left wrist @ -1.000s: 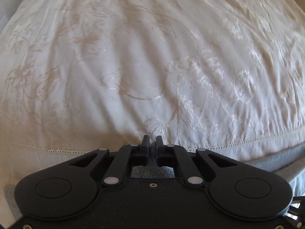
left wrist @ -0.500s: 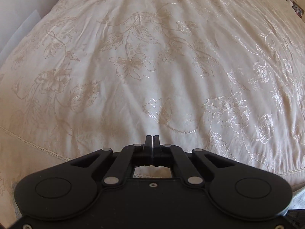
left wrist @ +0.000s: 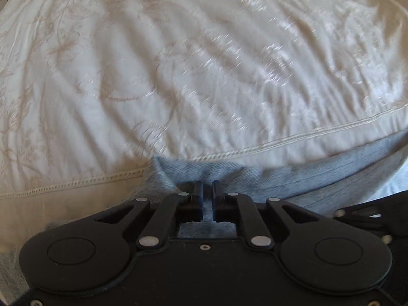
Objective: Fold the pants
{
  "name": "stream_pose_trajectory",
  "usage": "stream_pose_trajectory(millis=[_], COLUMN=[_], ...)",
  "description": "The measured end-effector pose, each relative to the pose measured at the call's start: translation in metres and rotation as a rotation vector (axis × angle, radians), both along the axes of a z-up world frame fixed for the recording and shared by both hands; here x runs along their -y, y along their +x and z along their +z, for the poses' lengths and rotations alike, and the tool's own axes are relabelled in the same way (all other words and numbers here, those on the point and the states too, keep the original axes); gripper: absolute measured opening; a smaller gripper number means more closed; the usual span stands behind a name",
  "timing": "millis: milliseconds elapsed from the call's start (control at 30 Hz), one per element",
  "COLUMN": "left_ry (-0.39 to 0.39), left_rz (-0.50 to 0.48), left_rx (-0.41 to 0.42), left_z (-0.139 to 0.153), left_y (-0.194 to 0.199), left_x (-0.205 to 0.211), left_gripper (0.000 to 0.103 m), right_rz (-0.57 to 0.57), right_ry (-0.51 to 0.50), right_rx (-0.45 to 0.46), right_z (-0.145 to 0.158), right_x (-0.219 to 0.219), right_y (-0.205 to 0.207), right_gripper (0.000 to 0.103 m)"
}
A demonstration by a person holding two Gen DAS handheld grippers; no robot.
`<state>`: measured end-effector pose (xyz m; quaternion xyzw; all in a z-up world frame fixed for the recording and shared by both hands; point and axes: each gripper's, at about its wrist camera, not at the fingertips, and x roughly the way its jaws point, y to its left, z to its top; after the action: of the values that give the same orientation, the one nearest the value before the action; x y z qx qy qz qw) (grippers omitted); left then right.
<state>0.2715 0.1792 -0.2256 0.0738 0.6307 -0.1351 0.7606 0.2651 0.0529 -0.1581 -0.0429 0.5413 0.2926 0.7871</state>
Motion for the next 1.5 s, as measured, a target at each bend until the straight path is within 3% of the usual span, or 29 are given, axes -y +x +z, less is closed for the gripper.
stream_pose_trajectory(millis=[33, 133, 233, 333, 467, 600, 667, 700, 767, 833, 900, 1000, 1133, 1333, 1400, 1500], left_ry=[0.025, -0.078, -0.054, -0.033, -0.064, -0.092, -0.128, -0.127, -0.026, -0.019, -0.051, -0.039, -0.028, -0.015, 0.005, -0.004], left_rz=[0.049, 0.21, 0.173, 0.141, 0.174, 0.234, 0.298, 0.34, 0.401, 0.443, 0.489, 0.504, 0.471, 0.43, 0.422, 0.429], left_rx=[-0.006, -0.057, -0.049, -0.023, -0.036, 0.001, 0.024, 0.049, 0.13, 0.183, 0.181, 0.177, 0.137, 0.036, 0.017, -0.002], left_z=[-0.008, -0.016, -0.014, -0.012, -0.01, 0.006, 0.015, 0.019, 0.031, 0.044, 0.052, 0.058, 0.054, 0.037, 0.03, 0.027], left_y=[0.002, 0.012, 0.012, 0.007, 0.008, 0.024, 0.038, 0.044, 0.055, 0.062, 0.065, 0.054, 0.031, -0.024, -0.046, -0.077], left_x=[-0.007, -0.033, -0.028, -0.021, -0.026, -0.047, -0.064, -0.072, -0.084, -0.098, -0.114, -0.129, -0.132, -0.134, -0.141, -0.156], left_gripper=[0.012, 0.011, 0.011, 0.011, 0.011, 0.011, 0.011, 0.011, 0.01, 0.01, 0.011, 0.011, 0.011, 0.012, 0.012, 0.014], right_rz=[-0.005, -0.051, -0.158, -0.213, -0.216, -0.37, -0.44, -0.456, -0.445, -0.402, -0.336, -0.22, -0.117, -0.218, -0.251, -0.224], right_ry=[-0.002, 0.005, 0.061, 0.069, 0.021, -0.056, -0.112, -0.115, -0.085, -0.031, 0.011, 0.066, 0.043, -0.021, -0.028, 0.035], right_rx=[0.001, 0.013, 0.065, 0.063, -0.039, -0.039, 0.01, 0.051, 0.106, 0.145, 0.166, 0.122, 0.086, 0.036, 0.066, 0.083], right_z=[0.001, 0.009, 0.02, 0.02, -0.008, -0.022, -0.013, -0.007, 0.007, 0.018, 0.026, 0.023, 0.0, -0.035, -0.023, -0.006], right_x=[0.001, 0.007, 0.021, 0.027, 0.027, 0.053, 0.062, 0.064, 0.063, 0.058, 0.047, 0.02, -0.019, -0.048, -0.052, -0.057], right_y=[0.001, 0.005, 0.013, 0.029, 0.048, 0.051, 0.051, 0.05, 0.044, 0.038, 0.03, 0.023, 0.033, 0.085, 0.087, 0.077], right_gripper=[0.005, 0.011, 0.011, 0.012, 0.01, 0.0, 0.002, 0.012, 0.013, 0.013, 0.013, 0.013, 0.013, 0.003, 0.015, 0.015])
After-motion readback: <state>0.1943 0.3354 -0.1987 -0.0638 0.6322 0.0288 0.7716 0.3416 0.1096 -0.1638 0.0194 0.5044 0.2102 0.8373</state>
